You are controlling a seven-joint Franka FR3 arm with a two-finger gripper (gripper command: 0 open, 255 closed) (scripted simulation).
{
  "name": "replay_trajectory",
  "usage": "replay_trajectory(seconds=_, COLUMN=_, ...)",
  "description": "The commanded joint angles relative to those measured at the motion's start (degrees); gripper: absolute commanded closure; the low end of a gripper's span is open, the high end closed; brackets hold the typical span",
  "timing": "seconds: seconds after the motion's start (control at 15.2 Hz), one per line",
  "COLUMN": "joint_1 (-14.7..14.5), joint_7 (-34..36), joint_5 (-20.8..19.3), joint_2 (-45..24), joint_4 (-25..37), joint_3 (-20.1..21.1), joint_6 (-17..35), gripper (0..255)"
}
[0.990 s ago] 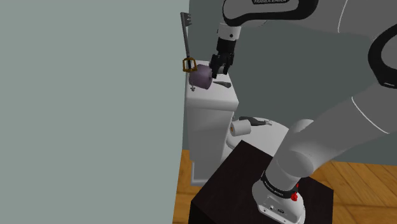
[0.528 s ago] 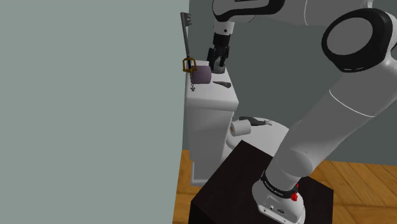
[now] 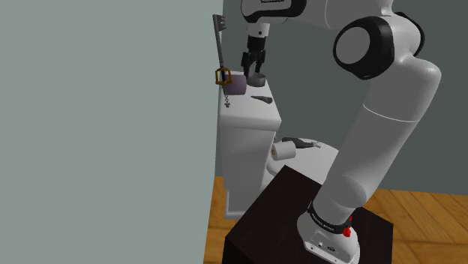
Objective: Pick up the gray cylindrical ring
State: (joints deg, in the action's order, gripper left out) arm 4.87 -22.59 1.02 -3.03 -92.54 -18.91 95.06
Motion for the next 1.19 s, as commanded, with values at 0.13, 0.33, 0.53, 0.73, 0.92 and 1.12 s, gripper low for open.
replay_trajectory(seconds=0.13, joint_1=0.0, joint_7=-0.1, joint_5=0.0, joint_2=-0.1, joint_4=-2.9, joint_3=0.0, joint_6=3.0, gripper=0)
replay_trajectory(seconds=0.33, joint_1=0.0, joint_7=-0.1, joint_5=-0.1, joint_2=0.0, joint_4=-5.0, joint_3=0.0, joint_6=5.0, gripper=0)
replay_trajectory(seconds=0.53, joint_1=0.0, joint_7=-0.1, joint_5=-0.1, joint_2=0.0, joint_4=-5.2, joint_3=0.0, joint_6=5.2, gripper=255)
replay_trajectory(seconds=0.73, joint_1=0.0, joint_7=-0.1, joint_5=0.0, joint_2=0.0, joint_4=-5.1, joint_3=0.0, joint_6=5.1, gripper=255)
replay_trajectory(seconds=0.92, joint_1=0.0, joint_7=-0.1, joint_5=0.0, joint_2=0.0, joint_4=-5.1, joint_3=0.0, joint_6=5.1, gripper=255)
replay_trajectory(seconds=1.12, joint_1=0.0, joint_7=-0.1, joint_5=0.0, joint_2=0.0, joint_4=-4.2, joint_3=0.0, joint_6=4.3, gripper=255)
